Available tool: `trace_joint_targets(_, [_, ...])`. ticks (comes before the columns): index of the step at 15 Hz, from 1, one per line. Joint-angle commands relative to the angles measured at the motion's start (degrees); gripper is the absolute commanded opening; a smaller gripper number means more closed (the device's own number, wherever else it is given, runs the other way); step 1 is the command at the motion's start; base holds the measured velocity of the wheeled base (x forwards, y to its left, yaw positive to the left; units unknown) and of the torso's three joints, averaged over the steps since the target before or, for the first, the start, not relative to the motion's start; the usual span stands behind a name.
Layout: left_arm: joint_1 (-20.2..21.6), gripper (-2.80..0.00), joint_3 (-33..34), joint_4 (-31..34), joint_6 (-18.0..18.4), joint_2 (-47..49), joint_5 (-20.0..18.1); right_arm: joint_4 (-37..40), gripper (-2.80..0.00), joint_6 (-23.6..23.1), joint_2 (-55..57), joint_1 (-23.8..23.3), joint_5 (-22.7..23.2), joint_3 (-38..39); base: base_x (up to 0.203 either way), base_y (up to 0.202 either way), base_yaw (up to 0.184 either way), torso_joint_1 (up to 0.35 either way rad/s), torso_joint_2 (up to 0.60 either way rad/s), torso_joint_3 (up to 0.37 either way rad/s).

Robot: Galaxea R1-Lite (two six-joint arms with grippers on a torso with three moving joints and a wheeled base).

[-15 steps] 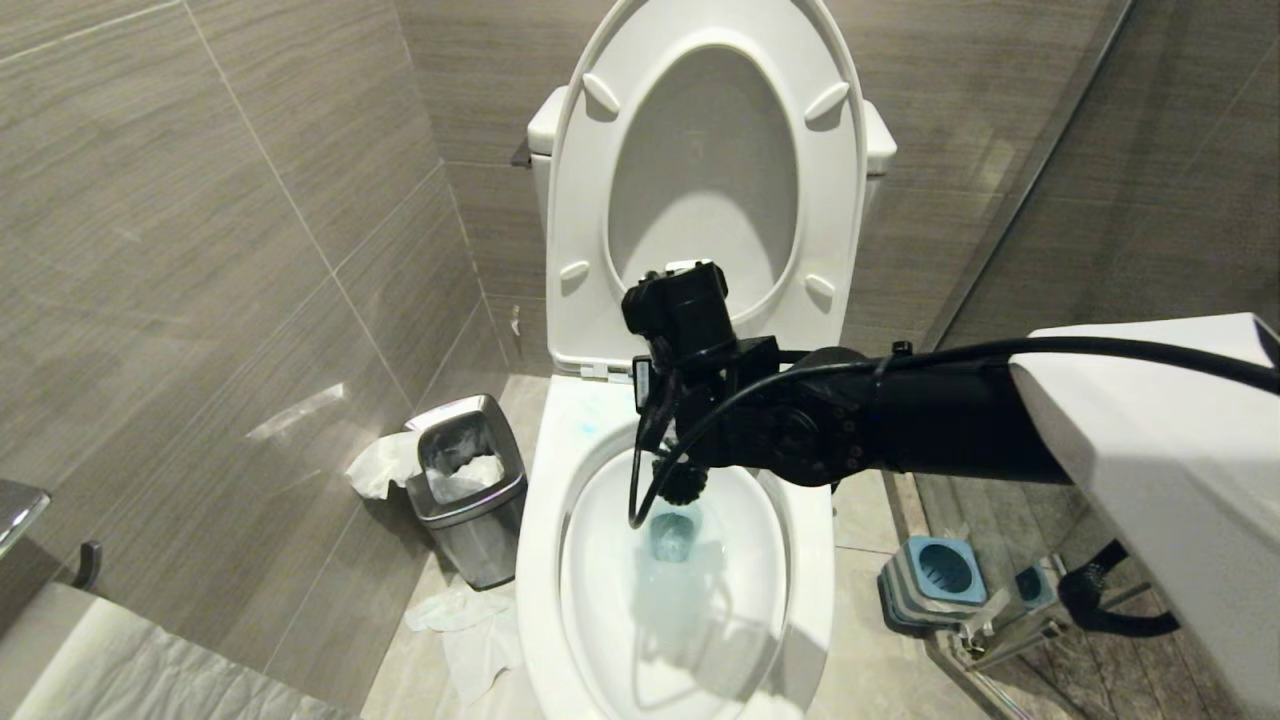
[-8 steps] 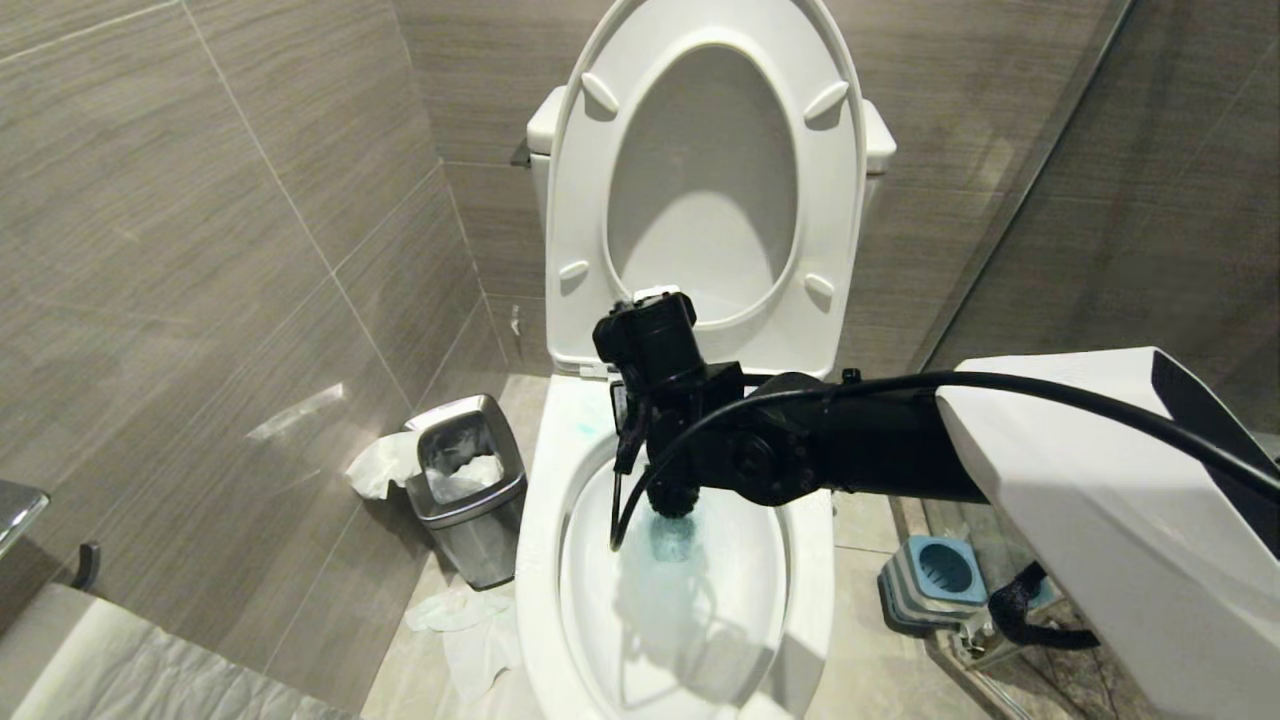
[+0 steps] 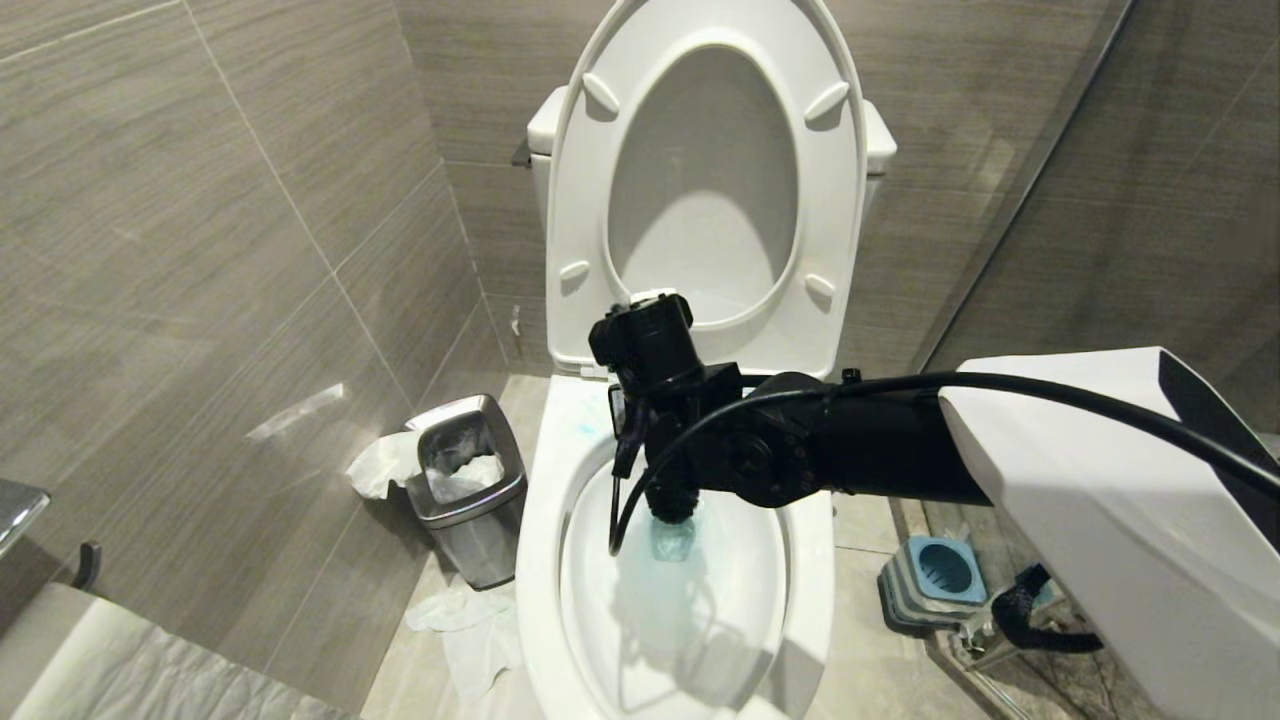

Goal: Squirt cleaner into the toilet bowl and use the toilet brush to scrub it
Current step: Scrub the toilet bowl

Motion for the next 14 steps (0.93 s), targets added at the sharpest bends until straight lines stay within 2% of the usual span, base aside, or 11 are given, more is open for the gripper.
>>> trace_joint_targets(1, [0.1,-2.8,0.0,0.1,0.0,0.0,0.0,0.0,-2.8,0.1,0.3,0.0,-0.2,0.0,0.0,0.0,0.0,0.0,0.0,0.0])
trace_joint_targets(6, [0.0,-2.8,0.0,0.0,0.0,0.0,0.0,-0.2,-2.8,0.3,5.3,-0.2,-0.1,-0.7,0.0,0.0,0.0,0.0,0.0,0.0])
trace_joint_targets(10, [0.0,-2.8,0.0,0.0,0.0,0.0,0.0,-0.4,-2.8,1.3,12.3,-0.2,0.3,-4.3,0.0,0.0,0.0,0.0,0.0,0.0])
trace_joint_targets(14, [0.0,-2.8,0.0,0.0,0.0,0.0,0.0,-0.5,-2.8,1.3,12.4,-0.2,0.4,-4.7,0.0,0.0,0.0,0.0,0.0,0.0])
